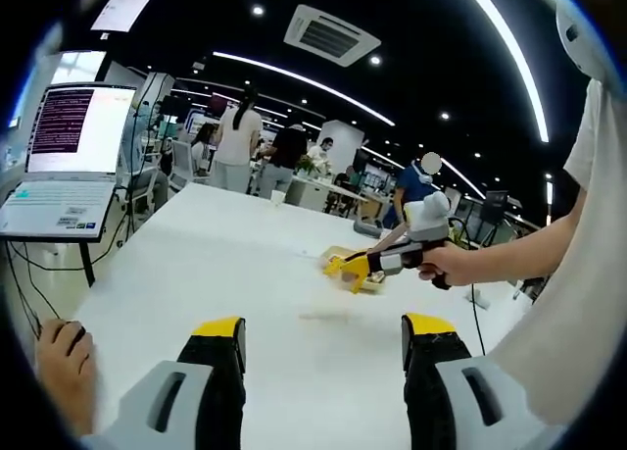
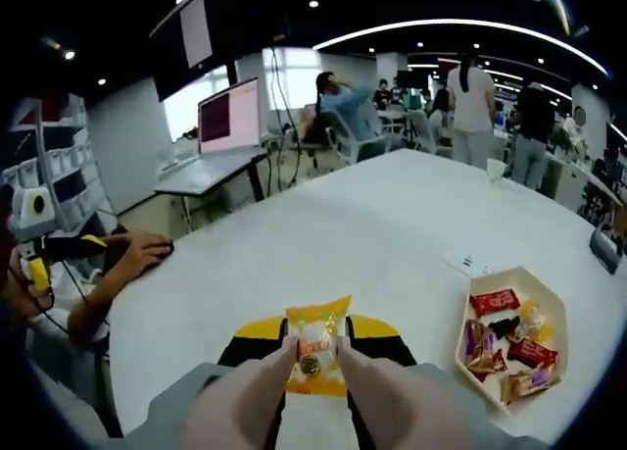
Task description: Place the target food into the container with the food tongs after gripping and lifting it, then release it inside without dropping or visibly crushing the food.
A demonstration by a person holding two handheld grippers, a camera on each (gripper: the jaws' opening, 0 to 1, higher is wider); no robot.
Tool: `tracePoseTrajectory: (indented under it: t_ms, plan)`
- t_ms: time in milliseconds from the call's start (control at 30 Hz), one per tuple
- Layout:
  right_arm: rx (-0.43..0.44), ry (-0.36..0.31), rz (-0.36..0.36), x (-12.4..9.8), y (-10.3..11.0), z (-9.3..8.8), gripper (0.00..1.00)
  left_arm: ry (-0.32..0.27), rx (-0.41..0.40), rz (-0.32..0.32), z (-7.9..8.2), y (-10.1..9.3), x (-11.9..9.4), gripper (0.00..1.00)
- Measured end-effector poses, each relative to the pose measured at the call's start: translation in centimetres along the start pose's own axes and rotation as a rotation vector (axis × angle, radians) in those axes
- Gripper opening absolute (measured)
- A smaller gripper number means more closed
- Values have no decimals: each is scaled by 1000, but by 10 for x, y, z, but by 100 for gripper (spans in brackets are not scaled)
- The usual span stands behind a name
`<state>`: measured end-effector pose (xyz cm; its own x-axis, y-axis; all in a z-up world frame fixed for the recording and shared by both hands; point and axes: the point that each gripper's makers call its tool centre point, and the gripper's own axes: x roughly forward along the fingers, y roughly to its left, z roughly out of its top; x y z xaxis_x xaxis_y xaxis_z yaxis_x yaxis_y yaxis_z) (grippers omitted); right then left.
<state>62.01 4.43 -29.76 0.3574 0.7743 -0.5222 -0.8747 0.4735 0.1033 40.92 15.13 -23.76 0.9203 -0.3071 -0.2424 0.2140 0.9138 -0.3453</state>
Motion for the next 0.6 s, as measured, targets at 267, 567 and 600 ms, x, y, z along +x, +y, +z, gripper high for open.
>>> tracePoseTrajectory:
  t_ms: [267, 567, 600]
  plan:
    - [11, -16, -11, -5, -7, 3, 22, 1, 7, -3, 1, 0, 2, 64]
    - [29, -29, -33, -13, -16, 3, 22, 11, 6, -5, -2, -2, 2, 64]
    - [31, -30, -34, -14, -17, 3, 22, 11, 7, -5, -2, -2, 2, 64]
